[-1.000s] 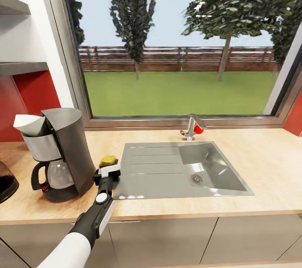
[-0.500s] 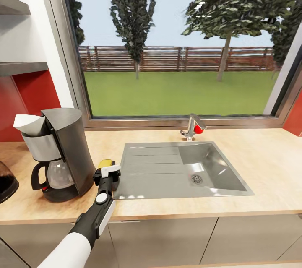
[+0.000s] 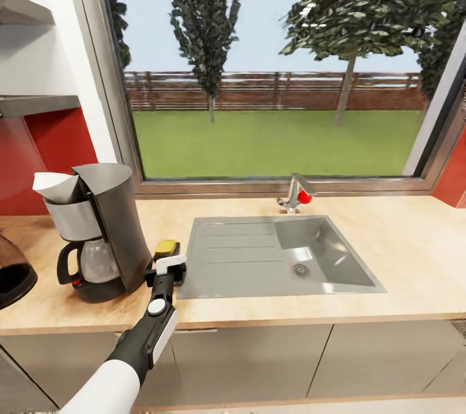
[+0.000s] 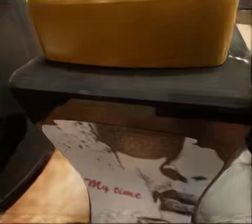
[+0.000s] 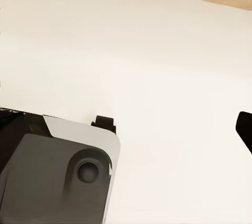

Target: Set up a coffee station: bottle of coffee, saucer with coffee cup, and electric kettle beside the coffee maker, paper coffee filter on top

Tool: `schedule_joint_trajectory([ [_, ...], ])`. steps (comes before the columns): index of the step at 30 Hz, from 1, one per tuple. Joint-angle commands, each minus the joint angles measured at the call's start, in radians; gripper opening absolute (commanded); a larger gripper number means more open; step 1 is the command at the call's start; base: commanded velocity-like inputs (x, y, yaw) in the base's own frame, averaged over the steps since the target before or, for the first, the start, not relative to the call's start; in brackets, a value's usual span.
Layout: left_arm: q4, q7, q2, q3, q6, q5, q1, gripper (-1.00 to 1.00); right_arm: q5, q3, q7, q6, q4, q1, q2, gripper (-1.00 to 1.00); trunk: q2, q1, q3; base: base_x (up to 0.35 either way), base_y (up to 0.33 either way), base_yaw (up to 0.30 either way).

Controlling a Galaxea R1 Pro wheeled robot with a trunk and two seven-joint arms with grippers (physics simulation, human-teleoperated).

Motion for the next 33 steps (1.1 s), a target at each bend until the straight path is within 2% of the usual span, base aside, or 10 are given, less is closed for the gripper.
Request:
schedule_joint_trajectory([
  [1, 0.001, 0.007, 0.000, -0.004, -0.002, 0.001, -0.001, 1.00, 0.009, 0.001, 0.001, -0.003, 0.001, -0.001, 0.000, 1.00, -0.002, 0.000, -0.002, -0.216, 0.002, 0.000],
  [15, 0.001, 0.007, 0.000, -0.004, -0.002, 0.000, 0.000, 1.00, 0.009, 0.001, 0.001, -0.003, 0.001, -0.001, 0.000, 1.00, -0.002, 0.000, -0.002, -0.035, 0.000, 0.000],
  [20, 0.001, 0.007, 0.000, -0.004, -0.025, 0.002, 0.018, 1.00, 0.009, 0.001, 0.001, -0.003, 0.001, -0.001, 0.000, 1.00, -0.002, 0.000, -0.002, -0.281, 0.061, 0.000],
  [26, -0.014, 0.006, 0.000, -0.004, -0.050, 0.002, 0.074, 1.00, 0.009, 0.001, 0.001, -0.003, 0.001, -0.001, 0.000, 1.00, -0.002, 0.000, -0.002, -0.309, 0.051, 0.000],
  [31, -0.061, 0.001, 0.000, -0.005, -0.095, 0.002, 0.154, 1.00, 0.009, 0.001, 0.000, -0.003, 0.001, -0.001, 0.000, 1.00, -0.002, 0.000, -0.002, -0.111, 0.004, 0.000],
  [33, -0.103, -0.004, 0.000, -0.006, -0.119, 0.002, 0.210, 1.00, 0.009, 0.001, 0.000, -0.003, 0.001, -0.001, 0.000, 1.00, -0.002, 0.000, -0.002, -0.023, 0.001, 0.000],
])
